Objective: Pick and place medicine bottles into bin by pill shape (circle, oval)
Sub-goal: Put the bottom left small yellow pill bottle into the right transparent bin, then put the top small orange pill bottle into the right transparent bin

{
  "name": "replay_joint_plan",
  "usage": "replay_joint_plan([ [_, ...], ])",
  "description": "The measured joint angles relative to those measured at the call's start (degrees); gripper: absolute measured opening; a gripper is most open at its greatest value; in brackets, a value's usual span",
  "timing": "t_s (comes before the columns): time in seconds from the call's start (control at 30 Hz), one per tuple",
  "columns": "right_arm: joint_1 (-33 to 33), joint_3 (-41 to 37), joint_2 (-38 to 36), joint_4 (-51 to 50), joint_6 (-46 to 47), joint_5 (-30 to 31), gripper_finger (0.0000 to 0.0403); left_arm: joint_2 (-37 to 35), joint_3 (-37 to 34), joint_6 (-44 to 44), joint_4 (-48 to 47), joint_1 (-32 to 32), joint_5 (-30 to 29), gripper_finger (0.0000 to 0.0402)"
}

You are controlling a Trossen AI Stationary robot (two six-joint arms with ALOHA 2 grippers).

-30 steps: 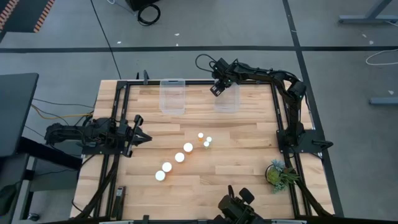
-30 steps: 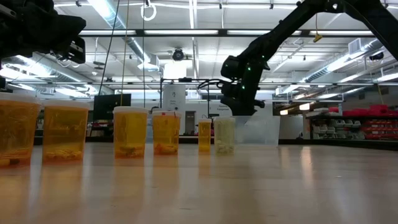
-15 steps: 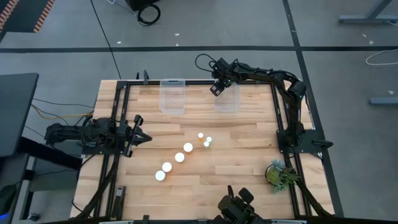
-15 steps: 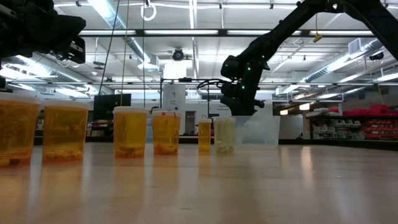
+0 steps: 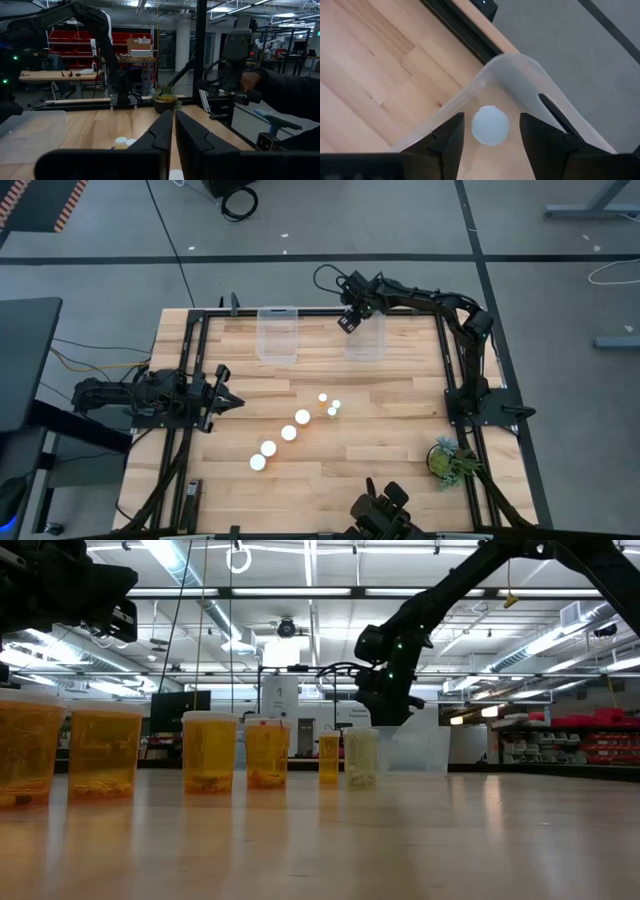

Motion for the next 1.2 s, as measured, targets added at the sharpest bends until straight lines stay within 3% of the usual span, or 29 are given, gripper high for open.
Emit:
replay_joint_plan([
  [0.6,3.7,1.4,-0.5,-2.5,-1.3,-1.5,0.0198,0.0,0.0,0.0,0.0,0.0,0.0,0.0027],
  [1.2,16.7,1.4,-0.5,-2.0,-3.5,-2.6,0.0198,0.0,0.0,0.0,0.0,0.0,0.0,0.0026],
])
